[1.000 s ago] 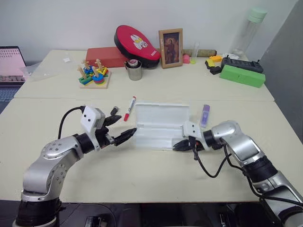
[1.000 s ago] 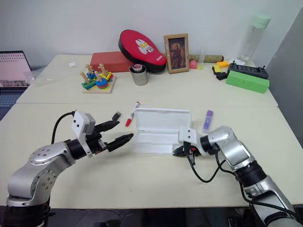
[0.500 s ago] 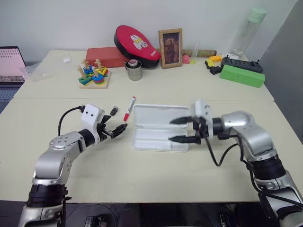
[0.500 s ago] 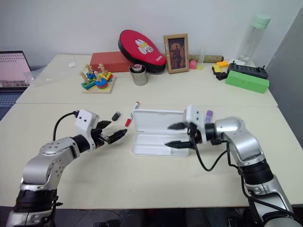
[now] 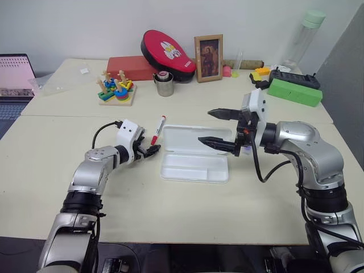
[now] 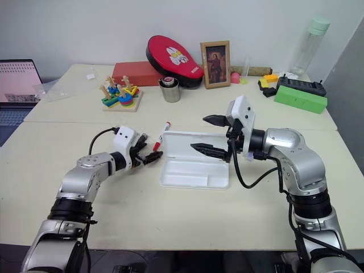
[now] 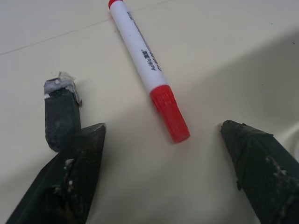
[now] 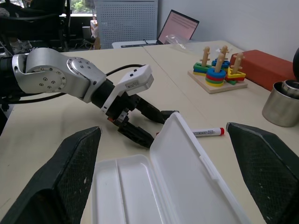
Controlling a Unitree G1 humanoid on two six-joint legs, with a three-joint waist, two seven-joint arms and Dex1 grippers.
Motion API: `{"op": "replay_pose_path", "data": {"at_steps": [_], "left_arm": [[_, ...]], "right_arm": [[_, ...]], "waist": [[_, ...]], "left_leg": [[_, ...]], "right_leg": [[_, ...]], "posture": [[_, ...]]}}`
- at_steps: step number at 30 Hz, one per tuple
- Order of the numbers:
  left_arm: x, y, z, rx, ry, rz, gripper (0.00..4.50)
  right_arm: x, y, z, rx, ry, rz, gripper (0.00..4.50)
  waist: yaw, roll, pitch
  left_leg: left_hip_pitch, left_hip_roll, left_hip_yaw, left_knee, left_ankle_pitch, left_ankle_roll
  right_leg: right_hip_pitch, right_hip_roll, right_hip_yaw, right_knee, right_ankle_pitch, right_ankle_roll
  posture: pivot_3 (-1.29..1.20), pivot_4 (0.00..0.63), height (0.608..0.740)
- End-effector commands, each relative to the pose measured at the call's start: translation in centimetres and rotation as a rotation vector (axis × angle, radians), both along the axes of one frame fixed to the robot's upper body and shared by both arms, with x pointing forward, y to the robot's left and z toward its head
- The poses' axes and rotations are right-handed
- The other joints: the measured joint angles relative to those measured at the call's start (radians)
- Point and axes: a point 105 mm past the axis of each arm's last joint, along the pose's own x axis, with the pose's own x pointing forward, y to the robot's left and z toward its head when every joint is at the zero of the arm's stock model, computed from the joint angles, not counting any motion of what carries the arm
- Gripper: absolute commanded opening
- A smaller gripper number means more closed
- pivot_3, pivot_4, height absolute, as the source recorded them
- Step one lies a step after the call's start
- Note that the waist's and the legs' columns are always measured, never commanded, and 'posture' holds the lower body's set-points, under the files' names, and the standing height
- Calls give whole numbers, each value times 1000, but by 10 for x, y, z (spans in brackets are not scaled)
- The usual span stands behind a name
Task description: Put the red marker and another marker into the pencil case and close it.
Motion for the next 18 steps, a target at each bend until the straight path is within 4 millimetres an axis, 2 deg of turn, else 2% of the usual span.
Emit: {"op": "replay_pose_path", "data": {"at_steps": [1, 9, 15, 18], "left_arm": [[4, -12, -7, -1, 19, -26, 3241], [8, -17, -7, -13, 13, -21, 1793], [13, -12, -5, -23, -14, 26, 571], [14, -10, -6, -23, -19, 40, 292]], "right_arm": [[-3, -3, 15, 17, -67, -2, 4500], [1, -5, 17, 23, -75, -14, 4500], [4, -7, 25, 50, -84, -26, 4500], [4, -6, 31, 84, -73, -27, 4500]], "waist": [[1, 0, 0], [7, 0, 0], [7, 0, 0], [7, 0, 0]], "left_leg": [[0, 0, 0, 0, 0, 0], [0, 0, 0, 0, 0, 0], [0, 0, -1, 0, 0, 0], [0, 0, -1, 0, 0, 0]], "right_leg": [[0, 0, 0, 0, 0, 0], [0, 0, 0, 0, 0, 0], [0, 0, -1, 0, 0, 0], [0, 0, -1, 0, 0, 0]], "posture": [[0, 150, 740], [0, 150, 740], [0, 150, 740], [0, 150, 740]]}}
